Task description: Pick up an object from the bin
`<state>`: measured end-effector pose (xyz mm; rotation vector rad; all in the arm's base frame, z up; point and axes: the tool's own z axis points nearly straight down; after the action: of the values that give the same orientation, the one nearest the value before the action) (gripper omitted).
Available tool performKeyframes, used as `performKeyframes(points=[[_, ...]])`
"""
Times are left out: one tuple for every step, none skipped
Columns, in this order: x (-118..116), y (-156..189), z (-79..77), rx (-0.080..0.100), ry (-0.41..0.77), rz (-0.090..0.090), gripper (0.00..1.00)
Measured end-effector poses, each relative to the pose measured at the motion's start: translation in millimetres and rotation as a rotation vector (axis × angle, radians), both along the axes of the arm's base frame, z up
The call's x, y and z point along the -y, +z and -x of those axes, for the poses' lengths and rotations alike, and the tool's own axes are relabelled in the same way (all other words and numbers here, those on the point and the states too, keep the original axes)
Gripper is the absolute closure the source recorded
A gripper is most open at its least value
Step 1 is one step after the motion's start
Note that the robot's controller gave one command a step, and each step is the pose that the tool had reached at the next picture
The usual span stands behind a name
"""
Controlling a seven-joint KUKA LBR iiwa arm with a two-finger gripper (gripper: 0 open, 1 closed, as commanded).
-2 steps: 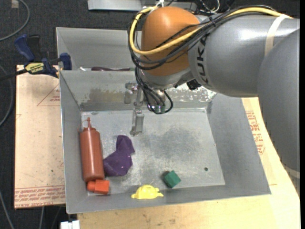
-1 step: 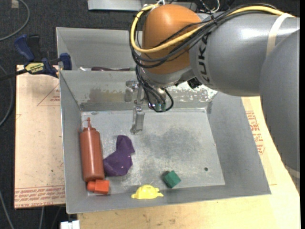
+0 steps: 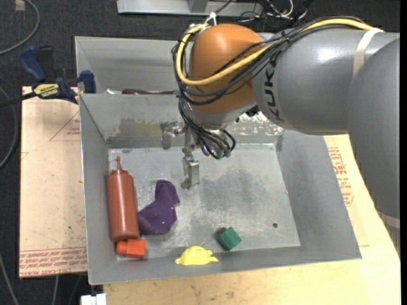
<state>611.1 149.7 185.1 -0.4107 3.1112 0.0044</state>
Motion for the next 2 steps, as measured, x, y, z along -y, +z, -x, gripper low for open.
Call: performKeyframes(points=[[-3,-26,21.5,-0.002,0.213,0.001,0.00],[-4,-33,9.7,0.005,0.286,0.000,0.00]])
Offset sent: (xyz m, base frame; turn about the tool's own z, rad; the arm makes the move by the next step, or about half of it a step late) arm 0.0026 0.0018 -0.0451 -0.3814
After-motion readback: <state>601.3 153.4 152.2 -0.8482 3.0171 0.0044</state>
